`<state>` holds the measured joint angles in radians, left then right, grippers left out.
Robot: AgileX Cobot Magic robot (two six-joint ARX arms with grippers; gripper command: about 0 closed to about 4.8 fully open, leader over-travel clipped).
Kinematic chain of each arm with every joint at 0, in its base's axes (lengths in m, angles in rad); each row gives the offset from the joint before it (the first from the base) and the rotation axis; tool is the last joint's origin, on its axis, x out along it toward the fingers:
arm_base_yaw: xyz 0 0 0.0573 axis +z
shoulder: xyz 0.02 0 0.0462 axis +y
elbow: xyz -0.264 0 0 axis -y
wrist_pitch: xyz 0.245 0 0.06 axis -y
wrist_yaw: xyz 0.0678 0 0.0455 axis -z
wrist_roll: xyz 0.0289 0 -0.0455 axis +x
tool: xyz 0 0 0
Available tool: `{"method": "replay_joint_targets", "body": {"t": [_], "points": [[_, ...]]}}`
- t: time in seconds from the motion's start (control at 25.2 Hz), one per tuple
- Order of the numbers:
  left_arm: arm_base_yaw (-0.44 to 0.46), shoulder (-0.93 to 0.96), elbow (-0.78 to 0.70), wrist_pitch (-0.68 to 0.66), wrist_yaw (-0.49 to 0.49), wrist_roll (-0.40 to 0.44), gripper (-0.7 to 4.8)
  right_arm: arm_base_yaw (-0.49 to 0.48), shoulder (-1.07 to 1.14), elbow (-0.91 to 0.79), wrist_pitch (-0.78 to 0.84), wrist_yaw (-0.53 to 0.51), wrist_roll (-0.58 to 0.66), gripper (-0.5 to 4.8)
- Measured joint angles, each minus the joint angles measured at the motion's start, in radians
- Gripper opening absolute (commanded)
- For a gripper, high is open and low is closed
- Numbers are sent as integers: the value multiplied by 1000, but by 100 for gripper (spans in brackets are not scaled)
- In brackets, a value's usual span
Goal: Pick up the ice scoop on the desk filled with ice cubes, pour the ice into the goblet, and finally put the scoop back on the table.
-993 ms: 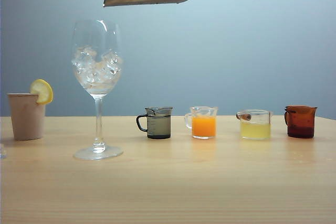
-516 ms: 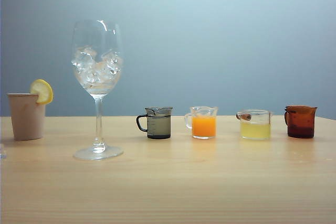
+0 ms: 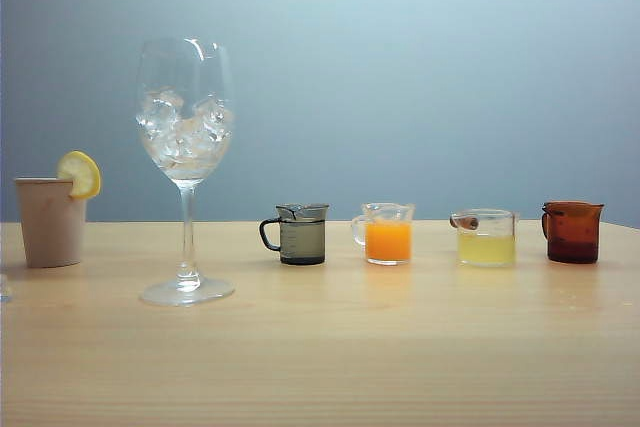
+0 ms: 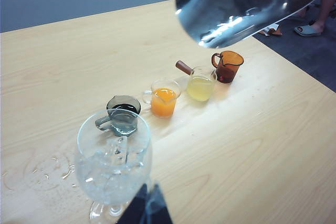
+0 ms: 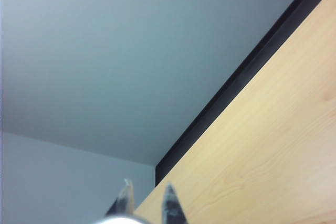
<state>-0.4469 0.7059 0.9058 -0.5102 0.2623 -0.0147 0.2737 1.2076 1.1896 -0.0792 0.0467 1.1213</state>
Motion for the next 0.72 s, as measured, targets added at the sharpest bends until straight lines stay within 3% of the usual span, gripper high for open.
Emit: {"method": "replay_joint_targets", "body": {"t": [0.44, 0.72], "points": [[0, 0, 0, 0, 0, 0, -6, -122, -55, 0, -106, -56, -53, -4], [0, 0, 0, -1, 0, 0, -6, -198, -70, -42, -153, -147, -58, -4]]}}
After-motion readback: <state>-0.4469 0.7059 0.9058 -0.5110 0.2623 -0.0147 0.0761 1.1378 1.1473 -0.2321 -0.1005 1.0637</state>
